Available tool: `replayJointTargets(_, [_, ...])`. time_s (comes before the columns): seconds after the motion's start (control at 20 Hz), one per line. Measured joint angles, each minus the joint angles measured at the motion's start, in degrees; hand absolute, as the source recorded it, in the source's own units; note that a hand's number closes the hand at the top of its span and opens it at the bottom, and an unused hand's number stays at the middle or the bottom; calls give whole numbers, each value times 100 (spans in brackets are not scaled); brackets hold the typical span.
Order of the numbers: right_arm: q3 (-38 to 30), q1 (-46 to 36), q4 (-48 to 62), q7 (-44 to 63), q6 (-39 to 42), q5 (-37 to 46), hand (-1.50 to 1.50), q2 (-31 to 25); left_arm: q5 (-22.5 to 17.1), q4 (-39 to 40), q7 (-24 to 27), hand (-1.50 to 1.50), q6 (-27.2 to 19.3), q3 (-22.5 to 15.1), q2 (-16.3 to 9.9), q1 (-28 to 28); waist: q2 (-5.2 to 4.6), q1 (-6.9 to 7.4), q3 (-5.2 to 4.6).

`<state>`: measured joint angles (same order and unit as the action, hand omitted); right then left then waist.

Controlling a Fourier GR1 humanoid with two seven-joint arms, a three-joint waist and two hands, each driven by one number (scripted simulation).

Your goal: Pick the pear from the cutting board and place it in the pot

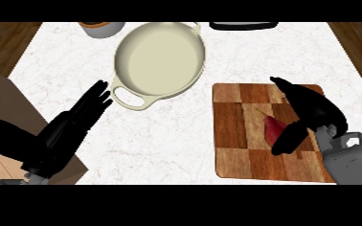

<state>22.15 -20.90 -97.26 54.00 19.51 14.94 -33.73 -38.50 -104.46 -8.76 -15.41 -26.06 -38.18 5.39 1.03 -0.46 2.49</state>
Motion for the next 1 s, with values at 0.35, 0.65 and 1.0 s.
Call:
replayJointTargets(0.35, [104,189,103,-61,-8,188,-150,59,-56,-61,35,0,10,-22,-17,-40,-7,10,-7])
replayJointTargets(0.65, [134,299,287,-144,-52,375,-150,123,-36,-64,59,0,-35,-100,-21,-20,-7,9,0])
replayJointTargets(1.0, [138,422,607,-300,-140,575,-150,241,-77,-124,62,0,-106,-168,-12,-27,-13,34,-12])
